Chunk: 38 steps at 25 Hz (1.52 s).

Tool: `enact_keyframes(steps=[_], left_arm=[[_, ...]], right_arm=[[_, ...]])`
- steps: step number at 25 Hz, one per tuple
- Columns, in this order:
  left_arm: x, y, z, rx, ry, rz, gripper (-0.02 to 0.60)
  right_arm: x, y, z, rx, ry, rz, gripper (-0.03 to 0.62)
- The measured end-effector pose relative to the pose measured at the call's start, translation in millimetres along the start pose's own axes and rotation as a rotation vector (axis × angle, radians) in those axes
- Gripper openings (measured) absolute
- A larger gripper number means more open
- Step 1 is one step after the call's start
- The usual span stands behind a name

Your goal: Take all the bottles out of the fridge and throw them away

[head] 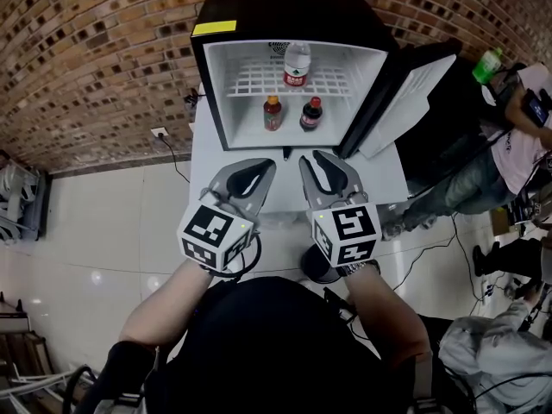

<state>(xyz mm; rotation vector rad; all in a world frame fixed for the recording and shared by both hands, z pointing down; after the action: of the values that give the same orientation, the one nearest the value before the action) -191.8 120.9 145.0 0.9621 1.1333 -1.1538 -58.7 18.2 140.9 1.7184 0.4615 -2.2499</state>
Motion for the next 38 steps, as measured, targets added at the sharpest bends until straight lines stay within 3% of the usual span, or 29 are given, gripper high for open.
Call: enact_keyframes(steps=[15, 29, 38], left_arm=[[-4.7, -19.8, -5.7, 0.048, -0.012, -0.015, 0.003], [-7.8, -35.7, -12.6, 0.089, -0.025, -0.03, 0.003], [-12.1, -46.3, -9.9, 0.11, -0.041, -0.038, 0.003]], right_arm=[[9.0, 28.6, 53.2, -0.016, -0.027, 0.0, 0.206], [15.9, 56.0, 114.3, -0.065, -0.067, 0.002, 0.258], [20.9, 79.3, 160.7, -0.098, -0.096, 0.025, 0.329]])
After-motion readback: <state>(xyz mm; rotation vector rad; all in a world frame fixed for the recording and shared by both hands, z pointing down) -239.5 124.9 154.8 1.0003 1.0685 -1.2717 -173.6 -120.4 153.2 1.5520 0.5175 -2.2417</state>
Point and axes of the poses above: the fingertips, and each gripper's own axes: z forward along the fingers, y to its right, x out of its top, the point moved 9 cm from there along -z, backward along the fingers, and after that the axes turned 5 degrees about -y, right-handed, at the moved point
